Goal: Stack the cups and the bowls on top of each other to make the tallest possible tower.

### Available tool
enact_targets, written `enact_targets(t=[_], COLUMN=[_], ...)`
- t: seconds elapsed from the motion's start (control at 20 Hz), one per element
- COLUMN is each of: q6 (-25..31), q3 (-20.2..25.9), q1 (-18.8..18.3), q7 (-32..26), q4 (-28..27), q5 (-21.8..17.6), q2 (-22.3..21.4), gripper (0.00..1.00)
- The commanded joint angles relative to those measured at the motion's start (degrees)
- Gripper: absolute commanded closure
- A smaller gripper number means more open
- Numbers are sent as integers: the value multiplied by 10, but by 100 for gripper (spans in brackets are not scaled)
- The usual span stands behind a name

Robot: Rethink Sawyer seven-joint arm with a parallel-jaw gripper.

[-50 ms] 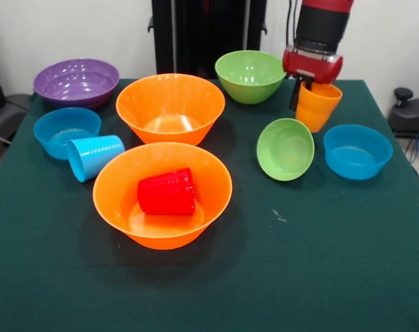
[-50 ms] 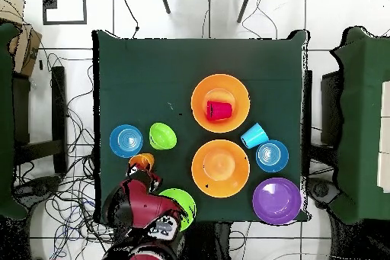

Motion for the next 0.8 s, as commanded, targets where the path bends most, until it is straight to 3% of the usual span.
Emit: enact_targets(t=[0.05,0.2,0.4,0.55,0.7,0.8], q6=[117,108,84,48,51,62], q3=[83,119,195,244,256,253], q1=[-31,-77,-205,-309,-384,-413], q7=[112,117,104,86,49,25], q4=[52,76,109,109,92,81], q5=[3,-21,-85,-147,-197,-223], q2=[-122,-144,-149,-93,-57,-43], gripper=[100,100,100,100,100,100])
